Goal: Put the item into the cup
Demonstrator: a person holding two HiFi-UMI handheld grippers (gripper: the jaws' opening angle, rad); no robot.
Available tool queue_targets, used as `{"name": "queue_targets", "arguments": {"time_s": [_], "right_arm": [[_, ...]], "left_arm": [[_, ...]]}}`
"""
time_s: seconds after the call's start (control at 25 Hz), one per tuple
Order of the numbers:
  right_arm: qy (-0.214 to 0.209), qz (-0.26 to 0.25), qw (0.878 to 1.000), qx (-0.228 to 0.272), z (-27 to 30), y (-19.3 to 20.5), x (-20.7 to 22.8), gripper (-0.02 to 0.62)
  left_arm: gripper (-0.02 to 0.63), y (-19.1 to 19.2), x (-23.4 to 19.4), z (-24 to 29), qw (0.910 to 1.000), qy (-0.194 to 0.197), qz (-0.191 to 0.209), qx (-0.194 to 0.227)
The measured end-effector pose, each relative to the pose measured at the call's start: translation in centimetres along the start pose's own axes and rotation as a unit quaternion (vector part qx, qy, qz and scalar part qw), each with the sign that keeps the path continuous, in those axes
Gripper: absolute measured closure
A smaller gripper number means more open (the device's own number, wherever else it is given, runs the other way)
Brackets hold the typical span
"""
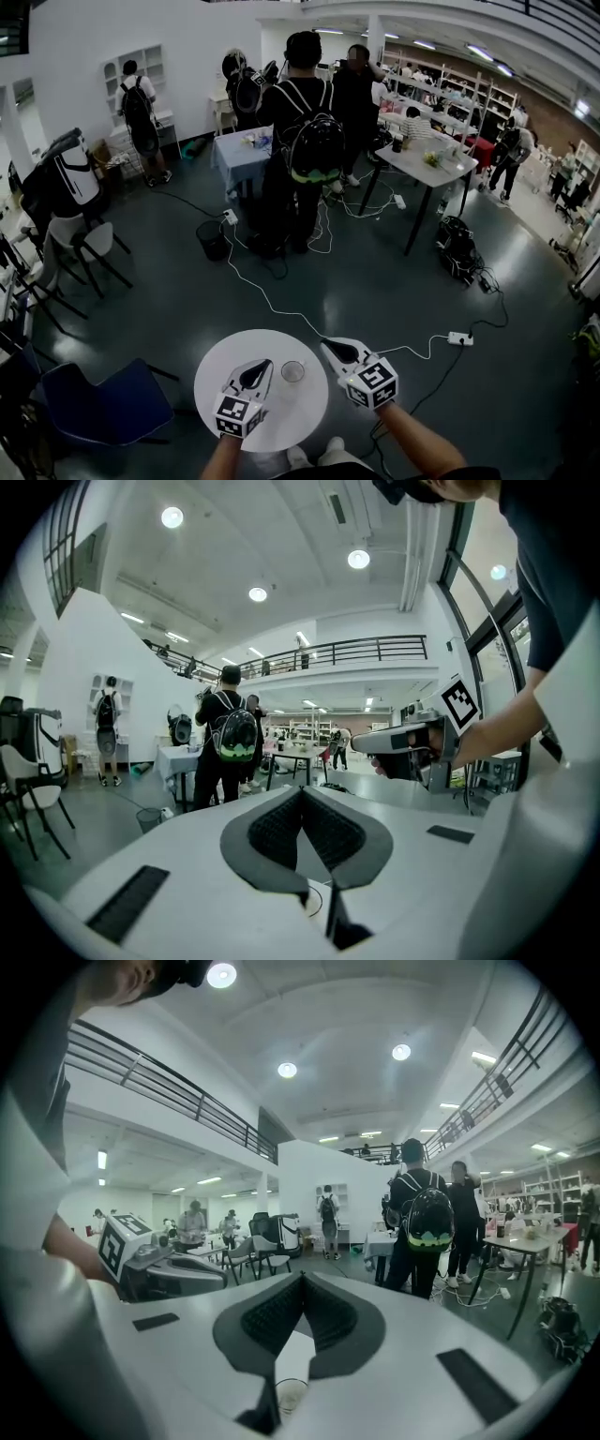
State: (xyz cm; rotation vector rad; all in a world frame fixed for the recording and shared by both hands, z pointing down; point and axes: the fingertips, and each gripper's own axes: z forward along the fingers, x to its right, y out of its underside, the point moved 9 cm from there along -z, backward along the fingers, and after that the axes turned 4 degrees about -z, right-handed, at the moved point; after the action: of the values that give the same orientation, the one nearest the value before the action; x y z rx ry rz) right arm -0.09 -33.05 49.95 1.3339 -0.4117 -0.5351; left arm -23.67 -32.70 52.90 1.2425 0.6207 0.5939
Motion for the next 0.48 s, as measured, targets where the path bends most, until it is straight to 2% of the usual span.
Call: {"name": "queue_targets", "arguments": {"time_s": [0.2,0.4,0.48], "right_arm": [[0.0,-0.003,1.0,0.013,0.6,-0.7,-1.9,0.578],[-0.001,-0.006,1.0,0.015,0.8,-1.6,-3.1,0.578],[-0.001,-0.007,1.0,0.015,0.8,-1.5,-3.2,0.578]], "left_arm": [[0.591,0.8,-0.9,-1.8,0.9998,0.004,0.008,0.016],[0.59,-1.4,-0.6,-3.5,1.0,-0.001,-0.005,0.006],[0.589,-1.0,-0.8,-3.5,0.9999,-0.001,-0.005,0.012]]}}
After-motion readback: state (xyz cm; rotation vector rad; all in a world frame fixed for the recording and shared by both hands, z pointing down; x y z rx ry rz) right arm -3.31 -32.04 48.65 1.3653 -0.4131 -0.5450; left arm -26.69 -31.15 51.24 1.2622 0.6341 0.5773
